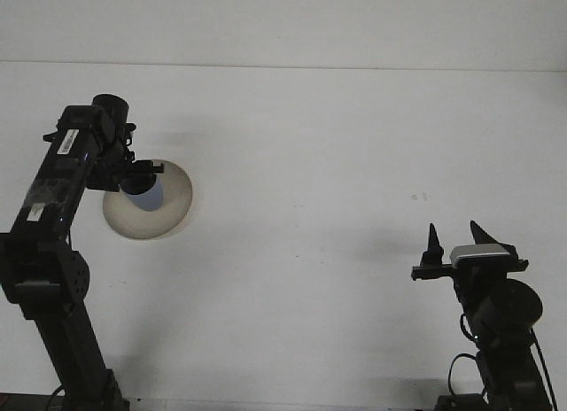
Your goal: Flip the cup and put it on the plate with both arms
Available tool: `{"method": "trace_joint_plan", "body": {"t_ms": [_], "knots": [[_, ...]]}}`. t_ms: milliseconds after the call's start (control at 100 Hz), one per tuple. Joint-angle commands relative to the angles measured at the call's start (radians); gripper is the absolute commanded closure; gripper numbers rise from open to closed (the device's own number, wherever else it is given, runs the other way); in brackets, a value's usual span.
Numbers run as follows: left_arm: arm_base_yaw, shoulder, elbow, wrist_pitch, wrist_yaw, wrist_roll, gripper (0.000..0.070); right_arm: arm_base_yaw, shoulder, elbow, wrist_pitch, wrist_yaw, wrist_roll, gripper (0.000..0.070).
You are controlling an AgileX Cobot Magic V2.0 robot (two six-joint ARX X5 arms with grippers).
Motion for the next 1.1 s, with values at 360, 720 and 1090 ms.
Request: {"method": "trace_joint_plan", "body": {"t_ms": [360, 720, 1090], "knots": [[0.030, -0.060, 0.158, -0.034, 0.004, -0.025, 0.0317, 0.002, 0.002, 0.003, 0.015, 0.003, -0.005, 0.0220], [-0.003, -0.271, 0.145, -0.006, 0.007, -0.055, 0.0318, 0.002, 0.002, 0.003, 0.015, 0.003, -0.004, 0.0220], [-0.088, -0.440, 0.106, 0.029, 0.007, -0.064, 0.0318, 0.002, 0.002, 0.003, 0.015, 0.003, -0.005, 0.0220]]}}
